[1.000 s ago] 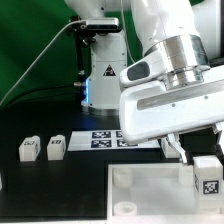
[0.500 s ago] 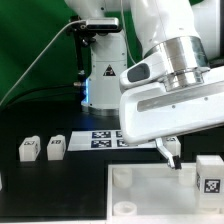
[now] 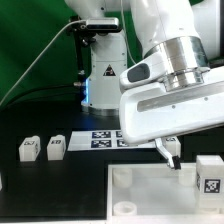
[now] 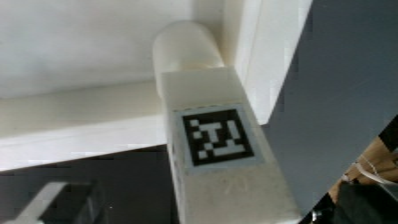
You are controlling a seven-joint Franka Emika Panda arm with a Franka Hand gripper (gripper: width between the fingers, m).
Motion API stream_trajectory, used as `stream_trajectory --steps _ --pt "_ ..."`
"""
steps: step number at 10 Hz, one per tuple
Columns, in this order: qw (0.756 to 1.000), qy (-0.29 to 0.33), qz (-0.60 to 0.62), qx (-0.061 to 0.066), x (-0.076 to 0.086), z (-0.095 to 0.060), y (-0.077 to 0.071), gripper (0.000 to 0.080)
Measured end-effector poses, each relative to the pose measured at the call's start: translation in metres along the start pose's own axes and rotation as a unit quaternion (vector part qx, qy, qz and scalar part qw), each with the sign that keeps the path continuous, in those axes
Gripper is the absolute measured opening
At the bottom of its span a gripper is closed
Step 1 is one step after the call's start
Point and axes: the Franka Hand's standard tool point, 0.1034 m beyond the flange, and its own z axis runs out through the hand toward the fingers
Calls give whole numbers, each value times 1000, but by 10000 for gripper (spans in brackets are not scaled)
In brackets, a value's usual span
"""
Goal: Assemble one leg
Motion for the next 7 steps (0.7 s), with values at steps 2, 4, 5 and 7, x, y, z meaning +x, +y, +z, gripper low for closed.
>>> stream_trajectory --steps 2,4,5,7 --pt "1000 -4 1 2 0 0 -1 649" --pt "994 -89 57 26 6 -10 -29 649" --pt "987 -145 61 32 4 -7 -31 649" --pt "973 -223 52 39 4 -4 -17 649"
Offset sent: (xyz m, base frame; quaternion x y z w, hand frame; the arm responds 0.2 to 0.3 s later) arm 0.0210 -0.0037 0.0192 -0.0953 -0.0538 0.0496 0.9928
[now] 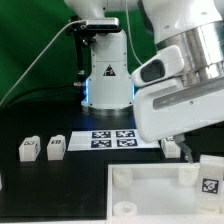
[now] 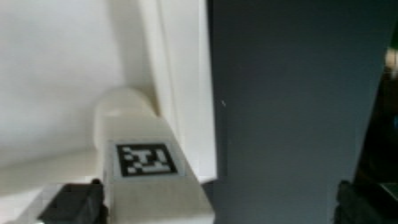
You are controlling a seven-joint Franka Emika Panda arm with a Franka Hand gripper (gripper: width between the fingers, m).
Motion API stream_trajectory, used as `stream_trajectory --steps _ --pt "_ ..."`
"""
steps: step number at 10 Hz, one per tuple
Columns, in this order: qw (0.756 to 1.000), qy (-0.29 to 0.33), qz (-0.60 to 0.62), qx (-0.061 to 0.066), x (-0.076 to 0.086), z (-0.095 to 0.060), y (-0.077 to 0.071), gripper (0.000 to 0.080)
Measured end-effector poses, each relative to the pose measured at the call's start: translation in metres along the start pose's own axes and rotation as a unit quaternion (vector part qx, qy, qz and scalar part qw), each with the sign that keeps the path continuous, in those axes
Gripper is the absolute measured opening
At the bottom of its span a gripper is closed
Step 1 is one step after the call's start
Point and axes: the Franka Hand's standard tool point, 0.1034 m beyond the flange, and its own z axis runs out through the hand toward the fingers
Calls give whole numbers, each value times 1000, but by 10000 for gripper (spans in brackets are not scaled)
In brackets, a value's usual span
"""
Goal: Assemble one leg
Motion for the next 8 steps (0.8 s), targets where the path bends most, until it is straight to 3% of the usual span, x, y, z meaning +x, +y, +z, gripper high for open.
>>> stream_trajectory --steps 2,3,5,6,7,8 --pt "994 -110 4 12 -12 -4 2 649" --pt "996 -94 3 11 -2 -3 2 649" --pt "995 -95 3 10 -4 -2 3 649" --pt "995 -98 18 -1 -2 -4 4 649" --pt "994 -96 36 -23 5 -9 5 649" --pt "993 -90 69 -36 10 -11 4 649"
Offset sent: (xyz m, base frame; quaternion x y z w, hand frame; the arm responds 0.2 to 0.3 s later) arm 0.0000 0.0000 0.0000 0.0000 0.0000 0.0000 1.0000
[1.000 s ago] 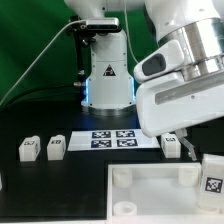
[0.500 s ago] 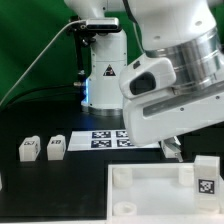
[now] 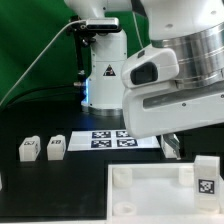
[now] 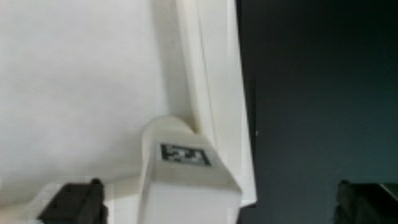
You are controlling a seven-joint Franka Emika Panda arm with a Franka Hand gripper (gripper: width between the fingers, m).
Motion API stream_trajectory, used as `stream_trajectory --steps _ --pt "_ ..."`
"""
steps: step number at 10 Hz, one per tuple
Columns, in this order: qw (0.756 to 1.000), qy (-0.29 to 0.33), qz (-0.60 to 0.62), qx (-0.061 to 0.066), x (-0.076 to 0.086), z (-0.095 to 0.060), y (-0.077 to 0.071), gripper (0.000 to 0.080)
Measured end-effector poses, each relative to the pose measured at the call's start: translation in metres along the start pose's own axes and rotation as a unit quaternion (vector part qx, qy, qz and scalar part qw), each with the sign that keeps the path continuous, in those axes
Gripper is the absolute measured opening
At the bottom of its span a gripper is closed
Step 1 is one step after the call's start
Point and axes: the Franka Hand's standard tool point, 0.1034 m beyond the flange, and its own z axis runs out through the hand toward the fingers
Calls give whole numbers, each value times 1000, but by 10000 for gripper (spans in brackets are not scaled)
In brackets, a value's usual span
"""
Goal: Assemble one leg
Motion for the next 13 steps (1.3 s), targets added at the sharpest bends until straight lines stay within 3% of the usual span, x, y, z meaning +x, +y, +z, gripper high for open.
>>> stream_trajectory --steps 2,4,8,10,11,12,13 --pt "998 19 52 1 7 0 -4 649" --pt "998 38 49 3 17 6 5 649" --pt "998 39 49 2 17 13 8 649" --pt "998 39 49 2 17 13 8 425" --pt "998 39 49 2 17 13 8 425" --pt "998 39 49 2 17 13 8 297" --pt "998 39 49 2 17 13 8 298"
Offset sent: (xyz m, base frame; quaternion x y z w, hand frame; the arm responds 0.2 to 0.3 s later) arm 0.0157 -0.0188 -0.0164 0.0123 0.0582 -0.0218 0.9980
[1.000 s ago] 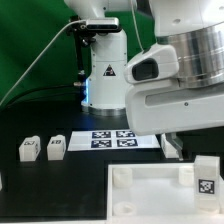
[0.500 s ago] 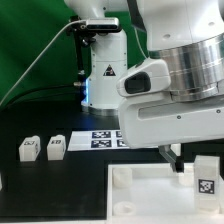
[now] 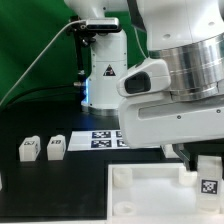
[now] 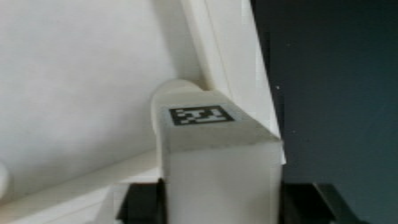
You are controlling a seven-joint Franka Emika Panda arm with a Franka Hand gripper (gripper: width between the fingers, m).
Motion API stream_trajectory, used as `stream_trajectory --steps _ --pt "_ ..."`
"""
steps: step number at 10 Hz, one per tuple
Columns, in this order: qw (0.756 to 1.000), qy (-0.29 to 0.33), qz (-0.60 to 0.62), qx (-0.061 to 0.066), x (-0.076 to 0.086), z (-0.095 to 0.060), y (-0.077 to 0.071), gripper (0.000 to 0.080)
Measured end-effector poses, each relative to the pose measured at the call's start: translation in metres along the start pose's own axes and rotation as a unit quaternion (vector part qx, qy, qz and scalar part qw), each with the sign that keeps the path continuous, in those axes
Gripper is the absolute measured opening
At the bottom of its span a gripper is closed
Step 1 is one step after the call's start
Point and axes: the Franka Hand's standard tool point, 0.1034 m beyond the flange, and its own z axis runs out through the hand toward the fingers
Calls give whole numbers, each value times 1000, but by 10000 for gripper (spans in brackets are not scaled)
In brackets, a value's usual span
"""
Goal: Assemble one leg
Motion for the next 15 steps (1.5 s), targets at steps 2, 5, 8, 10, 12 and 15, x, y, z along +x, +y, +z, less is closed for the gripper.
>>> stream_trajectory --steps 2,5,8,10,12,15 --pt "999 11 37 2 1 0 1 298" --pt "962 54 266 38 -4 0 5 298" --pt "865 46 494 70 -4 0 6 300" --pt "811 36 578 83 -5 0 4 300" --pt "820 36 566 82 -5 1 4 427" --pt "929 25 366 41 -9 5 -2 623"
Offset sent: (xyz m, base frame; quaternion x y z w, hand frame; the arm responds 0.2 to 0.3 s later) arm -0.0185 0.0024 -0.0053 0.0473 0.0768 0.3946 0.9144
